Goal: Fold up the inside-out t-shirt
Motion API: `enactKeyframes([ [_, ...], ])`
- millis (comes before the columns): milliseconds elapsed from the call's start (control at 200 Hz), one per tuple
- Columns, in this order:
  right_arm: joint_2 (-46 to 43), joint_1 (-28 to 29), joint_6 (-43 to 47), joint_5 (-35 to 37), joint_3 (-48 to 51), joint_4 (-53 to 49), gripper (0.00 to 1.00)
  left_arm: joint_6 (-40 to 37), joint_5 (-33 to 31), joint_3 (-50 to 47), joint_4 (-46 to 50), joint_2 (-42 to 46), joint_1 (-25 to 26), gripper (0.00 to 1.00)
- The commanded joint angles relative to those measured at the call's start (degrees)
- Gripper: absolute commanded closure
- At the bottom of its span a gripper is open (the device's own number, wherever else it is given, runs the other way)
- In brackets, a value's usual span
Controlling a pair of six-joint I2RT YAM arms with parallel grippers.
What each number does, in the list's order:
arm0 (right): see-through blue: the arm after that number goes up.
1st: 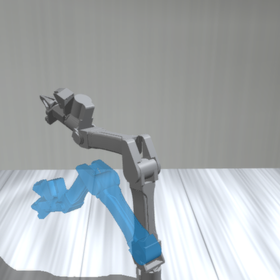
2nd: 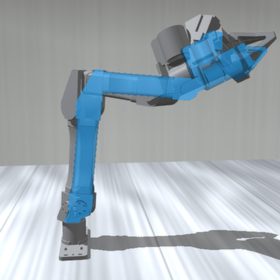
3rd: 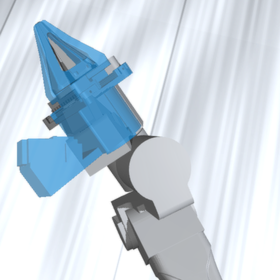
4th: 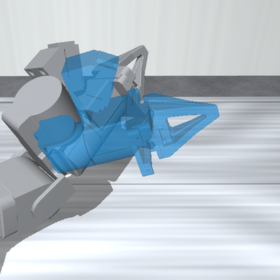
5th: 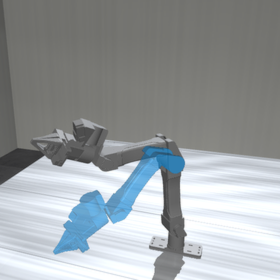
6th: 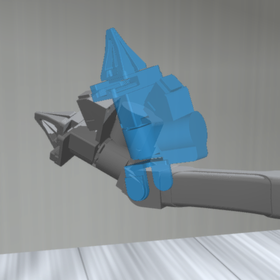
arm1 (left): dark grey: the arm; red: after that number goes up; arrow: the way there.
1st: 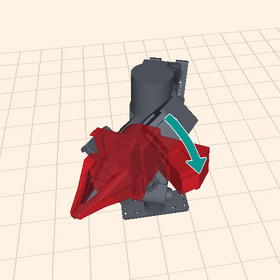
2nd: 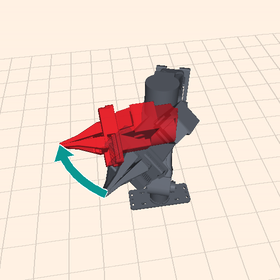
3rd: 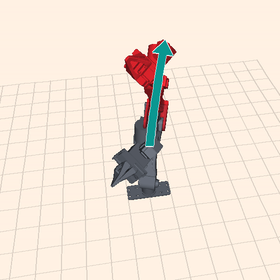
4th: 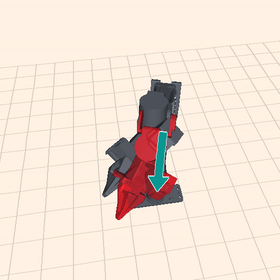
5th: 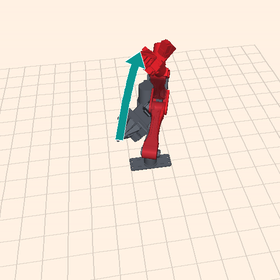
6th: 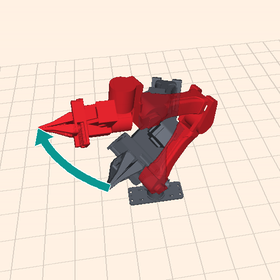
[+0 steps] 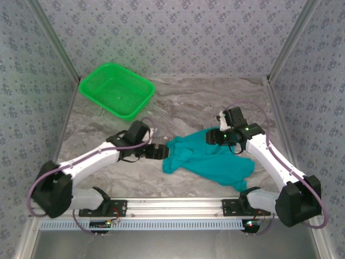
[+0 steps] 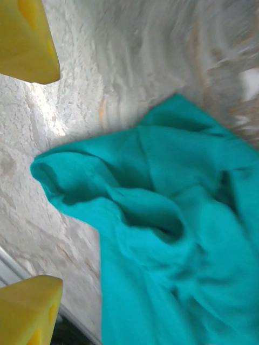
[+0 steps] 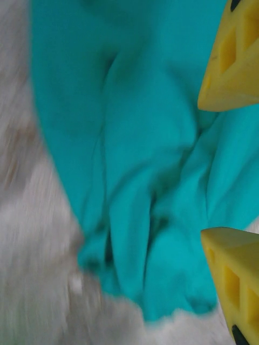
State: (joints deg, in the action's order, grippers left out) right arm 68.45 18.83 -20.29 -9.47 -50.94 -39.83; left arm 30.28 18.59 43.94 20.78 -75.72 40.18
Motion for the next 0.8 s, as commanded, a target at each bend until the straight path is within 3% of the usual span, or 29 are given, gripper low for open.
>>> enactKeyframes([
  [0, 0.24, -0.71, -10.93, 14.28, 4.16, -9.85, 0.38, 0.51, -4.92, 2.56, -0.2, -5.51, 3.63, 0.07],
  [85, 0.04, -1.44, -18.79, 19.76, 8.0, -12.78, 0.38, 0.27, -6.51, 3.15, -2.17, -9.73, 5.24, 0.09],
  [150, -1.52, -2.45, -22.45, 19.93, 11.68, -11.45, 0.4, 0.14, -5.62, 4.32, -3.55, -12.93, 5.45, 0.21],
  [215, -3.06, -3.89, -24.32, 17.02, 14.63, -7.66, 0.6, -0.41, -5.76, 5.79, -3.75, -14.87, 5.31, 0.61],
  [265, -3.82, -4.41, -24.75, 15.42, 15.51, -5.38, 0.97, -1.43, -4.37, 6.5, -4.61, -15.03, 4.68, 0.9],
  [285, -4.24, -4.18, -24.92, 15.5, 15.42, -5.15, 1.0, -1.8, -3.07, 6.93, -4.69, -14.74, 3.94, 1.0],
  [370, -6.78, -2.76, -24.15, 17.9, 12.45, -5.54, 1.0, -2.41, 0.98, 8.77, -2.79, -10.67, 0.32, 1.0],
  [490, -7.9, -1.71, -16.57, 21.0, 2.65, -6.32, 1.0, -2.46, 1.36, 11.12, -0.33, -0.16, -5.82, 1.0],
  [635, -5.24, -2.39, -1.48, 7.91, -9.71, -1.13, 1.0, -6.88, 1.87, 17.75, 1.81, 4.62, -8.21, 0.99],
  [670, -3.85, -1.94, 0.45, 5.01, -12.99, -1.47, 1.0, -7.7, 2.63, 19.01, 2.56, 3.74, -7.82, 0.81],
  [700, -2.63, -1.14, 0.86, 5.26, -15.72, -2.59, 1.0, -8.34, 3.09, 19.48, 2.74, 2.69, -7.11, 0.73],
  [760, -0.98, 0.61, -0.31, 11.1, -19.75, -6.19, 0.98, -8.52, 2.48, 18.44, 1.31, 0.5, -4.93, 0.48],
  [795, -0.54, 1.31, -1.93, 15.35, -20.1, -8.41, 0.98, -8.74, 2.02, 17.23, 0.06, -1.03, -3.38, 0.42],
])
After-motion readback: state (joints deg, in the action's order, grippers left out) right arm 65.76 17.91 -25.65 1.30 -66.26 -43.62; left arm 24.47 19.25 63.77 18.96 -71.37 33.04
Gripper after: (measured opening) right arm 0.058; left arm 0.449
